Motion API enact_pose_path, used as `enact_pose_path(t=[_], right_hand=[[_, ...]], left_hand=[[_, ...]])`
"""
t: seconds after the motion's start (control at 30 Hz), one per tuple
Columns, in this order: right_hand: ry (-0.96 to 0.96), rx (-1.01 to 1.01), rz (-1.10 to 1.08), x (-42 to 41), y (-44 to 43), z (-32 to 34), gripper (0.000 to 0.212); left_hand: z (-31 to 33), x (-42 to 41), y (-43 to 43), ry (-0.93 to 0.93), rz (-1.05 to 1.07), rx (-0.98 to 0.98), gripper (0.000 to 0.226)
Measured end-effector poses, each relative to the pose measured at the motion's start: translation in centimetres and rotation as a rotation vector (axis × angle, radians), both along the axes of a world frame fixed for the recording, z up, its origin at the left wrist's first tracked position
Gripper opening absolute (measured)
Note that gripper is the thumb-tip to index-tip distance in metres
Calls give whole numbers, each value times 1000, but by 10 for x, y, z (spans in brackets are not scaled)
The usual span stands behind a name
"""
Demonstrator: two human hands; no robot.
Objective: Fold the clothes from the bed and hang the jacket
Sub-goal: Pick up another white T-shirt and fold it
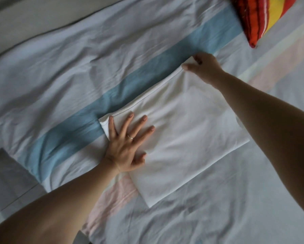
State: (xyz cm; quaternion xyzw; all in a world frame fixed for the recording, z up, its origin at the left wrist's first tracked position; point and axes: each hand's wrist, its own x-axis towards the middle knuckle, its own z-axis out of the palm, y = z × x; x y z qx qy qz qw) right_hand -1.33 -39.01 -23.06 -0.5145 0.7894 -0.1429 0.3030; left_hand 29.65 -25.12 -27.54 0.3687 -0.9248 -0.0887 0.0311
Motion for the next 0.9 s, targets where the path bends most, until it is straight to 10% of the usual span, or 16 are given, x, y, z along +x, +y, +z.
enact_pose_path(t=[0.17,0.3,0.4,0.5,0.73,0.9], right_hand=[[58,-41,-134,-6,5,3,16],[393,-165,-138,34,22,1,44],[318,-478,401,93,75,-8,54],[488,-360,861,87,134,-20,58],[566,169,-242,-28,178,-16,72],[612,-88,526,37,228,-18,65]], left_hand=[[-1,0,-2,3,-4,-20,76],[-1,0,-1,-2,-6,-16,77],[-3,0,0,7,-9,-30,78],[-3,0,-1,16,-13,-47,79],[-3,1,0,-2,2,-51,75],[-1,1,4,-20,22,-45,77]])
